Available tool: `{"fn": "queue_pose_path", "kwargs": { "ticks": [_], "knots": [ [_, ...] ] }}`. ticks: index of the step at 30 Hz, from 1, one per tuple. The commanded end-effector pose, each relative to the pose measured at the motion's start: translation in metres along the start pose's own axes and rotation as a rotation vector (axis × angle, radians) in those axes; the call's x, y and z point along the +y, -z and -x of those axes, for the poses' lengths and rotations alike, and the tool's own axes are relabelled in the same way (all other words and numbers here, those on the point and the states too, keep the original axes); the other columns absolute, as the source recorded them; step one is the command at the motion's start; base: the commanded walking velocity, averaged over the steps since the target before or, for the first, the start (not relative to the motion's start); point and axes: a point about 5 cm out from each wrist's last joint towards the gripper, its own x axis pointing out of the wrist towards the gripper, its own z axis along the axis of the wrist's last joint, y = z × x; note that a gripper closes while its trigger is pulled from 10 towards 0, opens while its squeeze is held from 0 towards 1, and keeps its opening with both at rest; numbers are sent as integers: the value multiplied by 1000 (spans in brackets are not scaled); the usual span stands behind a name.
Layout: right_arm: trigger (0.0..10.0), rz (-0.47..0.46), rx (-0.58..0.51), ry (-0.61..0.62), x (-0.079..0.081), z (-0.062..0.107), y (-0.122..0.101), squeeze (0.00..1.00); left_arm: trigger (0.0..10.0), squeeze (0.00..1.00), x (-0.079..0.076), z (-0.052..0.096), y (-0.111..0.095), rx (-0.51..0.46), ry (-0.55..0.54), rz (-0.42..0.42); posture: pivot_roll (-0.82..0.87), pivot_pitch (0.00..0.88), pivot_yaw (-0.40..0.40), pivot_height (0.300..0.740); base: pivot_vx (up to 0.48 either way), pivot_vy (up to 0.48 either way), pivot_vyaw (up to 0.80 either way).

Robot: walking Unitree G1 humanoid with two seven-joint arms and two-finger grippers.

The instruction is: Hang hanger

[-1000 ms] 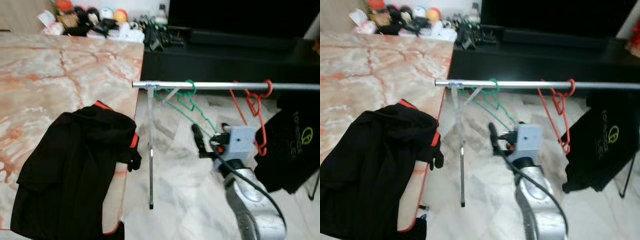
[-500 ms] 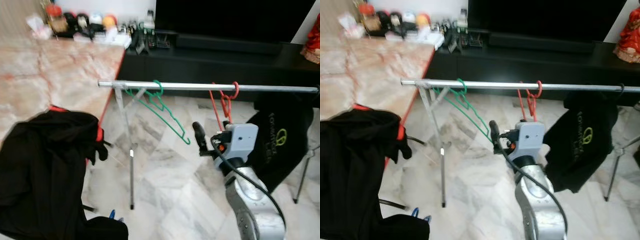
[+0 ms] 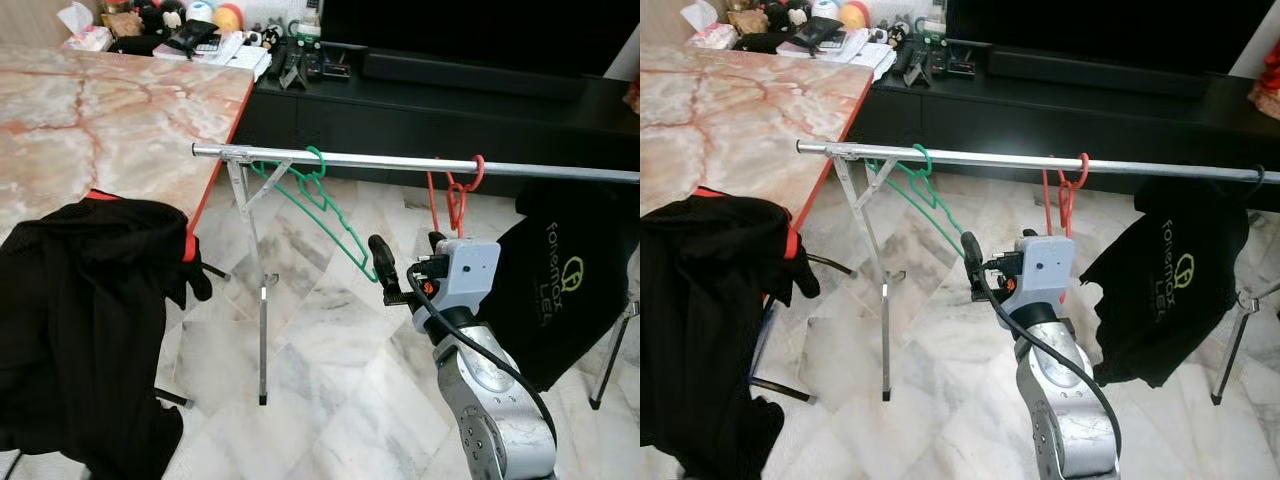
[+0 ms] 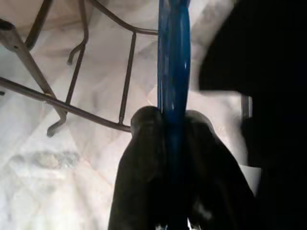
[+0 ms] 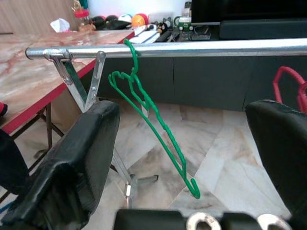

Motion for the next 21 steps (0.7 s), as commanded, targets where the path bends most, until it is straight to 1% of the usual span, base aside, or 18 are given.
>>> {"fn": "queue_pose_path", "kwargs": {
  "ticks": [1,3,4,5,6,7,8,9,10,11,12,13,14,15,17,18,19,21],
  "knots": [
    [10000,-2,-4,9,-3,1,0,0,10000,0,7,-7,-47,-259,11,-55,67,172,-71,740,0,0,0],
    [10000,-2,-3,12,-4,2,1,0,10000,0,8,-5,-53,-283,51,-80,71,171,-72,740,0,0,0],
    [10000,-3,1,10,-4,1,2,0,10000,0,6,-3,-56,-286,137,-138,80,172,-70,740,0,0,0],
    [10000,-3,4,9,-3,1,3,0,10000,0,4,-2,-54,-274,187,-164,80,172,-70,740,0,0,0],
    [10000,-4,6,6,-2,1,3,0,10000,0,0,2,-50,-249,264,-200,87,171,-69,740,0,0,0],
    [10000,-5,7,4,-2,1,4,0,10000,0,-3,5,-47,-231,315,-223,89,171,-67,740,0,0,0],
    [10000,-9,9,0,0,0,5,0,10000,0,-8,11,-37,-179,399,-242,91,170,-66,740,0,0,0],
    [10000,-9,9,0,0,0,5,0,10000,0,-8,11,-37,-179,399,-242,91,170,-66,740,0,0,0],
    [10000,-10,9,-1,0,0,6,0,10000,0,-10,13,-33,-151,426,-242,92,169,-64,740,0,0,0],
    [10000,-10,15,-4,2,0,7,0,10000,0,-18,24,-20,-97,531,-307,88,168,-61,740,0,0,0],
    [10000,-10,18,-5,3,0,8,0,10000,0,-22,30,-14,-78,583,-342,88,168,-61,740,0,0,0],
    [10000,-10,18,-5,3,0,8,0,10000,0,-22,30,-14,-78,583,-342,88,168,-61,740,0,0,0],
    [10000,-7,24,-6,3,0,9,0,10000,0,-28,37,-9,-67,648,-389,83,169,-63,740,0,0,0],
    [10000,-5,28,-7,2,1,9,0,10000,0,-31,40,-9,-70,678,-407,83,169,-63,740,0,0,0],
    [10000,-1,34,-7,2,2,10,0,10000,0,-32,44,-13,-76,710,-441,83,170,-64,740,0,0,0],
    [10000,-1,34,-7,2,2,10,0,10000,0,-32,44,-13,-76,710,-441,83,170,-64,740,0,0,0],
    [10000,0,36,-7,1,2,11,0,10000,0,-31,45,-20,-88,723,-462,86,171,-66,740,0,0,0],
    [10000,1,36,-8,1,2,11,0,10000,0,-27,43,-32,-116,722,-471,89,171,-66,740,0,0,0]
  ]
}}
